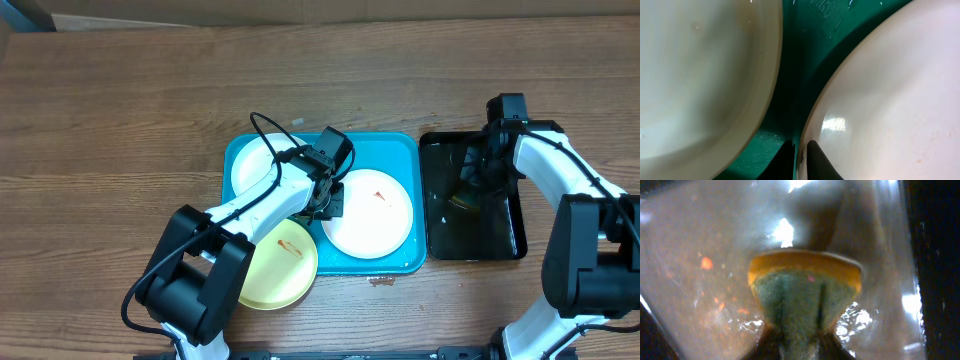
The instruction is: Clean dirty plates on tray and stack at the side
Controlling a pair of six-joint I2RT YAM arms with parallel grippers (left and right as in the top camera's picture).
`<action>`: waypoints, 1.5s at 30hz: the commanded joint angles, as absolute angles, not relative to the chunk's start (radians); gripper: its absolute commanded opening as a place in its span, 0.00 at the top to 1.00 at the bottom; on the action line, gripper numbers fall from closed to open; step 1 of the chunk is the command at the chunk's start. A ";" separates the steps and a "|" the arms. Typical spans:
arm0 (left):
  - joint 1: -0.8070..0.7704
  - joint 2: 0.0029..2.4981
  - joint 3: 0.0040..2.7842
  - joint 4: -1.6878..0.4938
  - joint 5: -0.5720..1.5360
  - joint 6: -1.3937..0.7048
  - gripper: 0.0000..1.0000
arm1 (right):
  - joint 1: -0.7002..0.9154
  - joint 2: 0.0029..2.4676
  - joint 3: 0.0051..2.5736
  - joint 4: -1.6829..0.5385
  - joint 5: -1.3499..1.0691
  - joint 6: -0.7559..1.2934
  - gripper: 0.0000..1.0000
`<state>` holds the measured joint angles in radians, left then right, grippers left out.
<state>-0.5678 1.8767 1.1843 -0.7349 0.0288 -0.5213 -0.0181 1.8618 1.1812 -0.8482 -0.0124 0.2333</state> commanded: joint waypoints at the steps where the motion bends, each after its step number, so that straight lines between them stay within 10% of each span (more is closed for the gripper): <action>1: -0.563 1.893 1.179 -0.732 0.027 -0.517 0.90 | -0.012 1.864 1.177 -0.845 -0.018 0.240 0.96; 5: -0.563 1.893 1.179 -0.732 0.027 -0.517 0.87 | -0.012 1.864 1.177 -0.843 -0.018 0.240 0.91; 11: -0.563 1.893 1.179 -0.733 0.027 -0.517 0.83 | -0.012 1.864 1.177 -0.850 -0.021 0.240 0.55; 17: -0.563 1.893 1.179 -0.733 0.027 -0.517 0.83 | -0.012 1.864 1.177 -0.850 -0.021 0.240 0.48; 24: -0.563 1.893 1.179 -0.732 0.027 -0.517 0.79 | -0.012 1.864 1.162 -0.843 -0.022 0.240 0.96; 45: -0.563 1.893 1.179 -0.732 0.027 -0.520 0.73 | 0.096 1.863 1.315 -1.119 0.002 0.241 0.96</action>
